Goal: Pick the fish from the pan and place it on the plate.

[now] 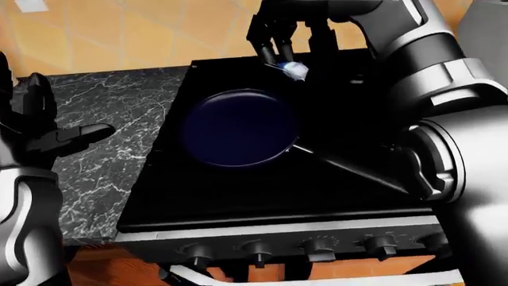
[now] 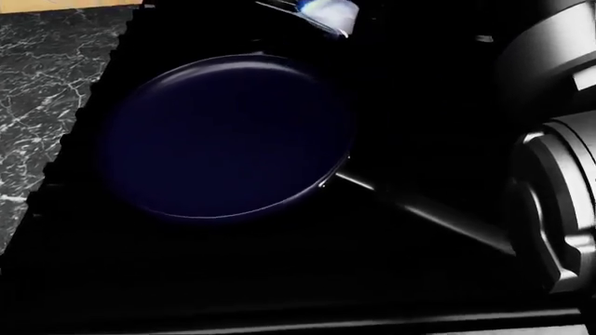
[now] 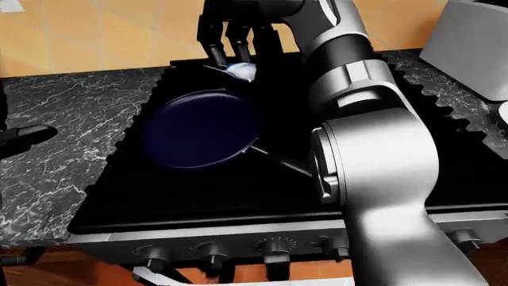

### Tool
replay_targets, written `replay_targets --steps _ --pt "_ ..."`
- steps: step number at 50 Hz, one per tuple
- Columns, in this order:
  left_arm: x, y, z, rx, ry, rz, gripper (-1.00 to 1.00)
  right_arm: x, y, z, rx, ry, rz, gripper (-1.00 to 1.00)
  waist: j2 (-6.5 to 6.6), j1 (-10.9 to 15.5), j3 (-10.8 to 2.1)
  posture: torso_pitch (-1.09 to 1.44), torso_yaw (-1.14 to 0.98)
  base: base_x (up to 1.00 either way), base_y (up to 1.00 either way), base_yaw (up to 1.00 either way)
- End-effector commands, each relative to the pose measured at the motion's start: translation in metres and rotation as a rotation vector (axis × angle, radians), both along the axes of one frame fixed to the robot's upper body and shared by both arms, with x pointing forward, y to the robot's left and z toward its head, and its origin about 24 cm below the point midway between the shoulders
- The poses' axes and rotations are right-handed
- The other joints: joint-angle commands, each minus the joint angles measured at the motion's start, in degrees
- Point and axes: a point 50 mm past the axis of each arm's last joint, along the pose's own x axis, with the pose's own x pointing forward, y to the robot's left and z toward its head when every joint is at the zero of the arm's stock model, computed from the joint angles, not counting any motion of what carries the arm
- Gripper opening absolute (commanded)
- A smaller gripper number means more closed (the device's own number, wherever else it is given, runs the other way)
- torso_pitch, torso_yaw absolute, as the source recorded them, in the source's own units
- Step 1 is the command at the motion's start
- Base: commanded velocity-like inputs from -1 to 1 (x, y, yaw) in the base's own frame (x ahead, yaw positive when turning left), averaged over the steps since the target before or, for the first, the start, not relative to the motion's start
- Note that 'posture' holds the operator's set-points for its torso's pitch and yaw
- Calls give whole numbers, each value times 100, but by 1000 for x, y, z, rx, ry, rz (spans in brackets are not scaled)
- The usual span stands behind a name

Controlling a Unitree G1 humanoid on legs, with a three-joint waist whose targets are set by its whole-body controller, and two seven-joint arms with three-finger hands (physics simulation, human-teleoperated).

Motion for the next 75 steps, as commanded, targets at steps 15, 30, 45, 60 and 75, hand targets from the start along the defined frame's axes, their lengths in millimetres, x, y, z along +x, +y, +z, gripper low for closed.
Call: replay_targets --steps 15,30,45,60,75 --pt "-5 -3 16 37 -79 -6 100 -9 -2 26 43 -90 8 -100 665 -1 -68 0 0 0 0 -19" --pt "-5 -2 16 38 -77 -6 100 -8 -2 26 49 -82 6 -100 -93 2 -136 0 0 0 0 -13" --pt "-5 -3 15 39 -77 -8 100 -9 -3 27 48 -77 7 -100 460 -52 -175 0 0 0 -8 -3" --pt "-7 -2 20 44 -82 -2 100 -10 -4 30 51 -83 4 -100 -31 94 -138 0 0 0 -27 0" --pt "-18 -2 40 87 -120 15 100 -10 -9 32 43 -90 -10 -100 386 42 -150 0 0 0 -27 0"
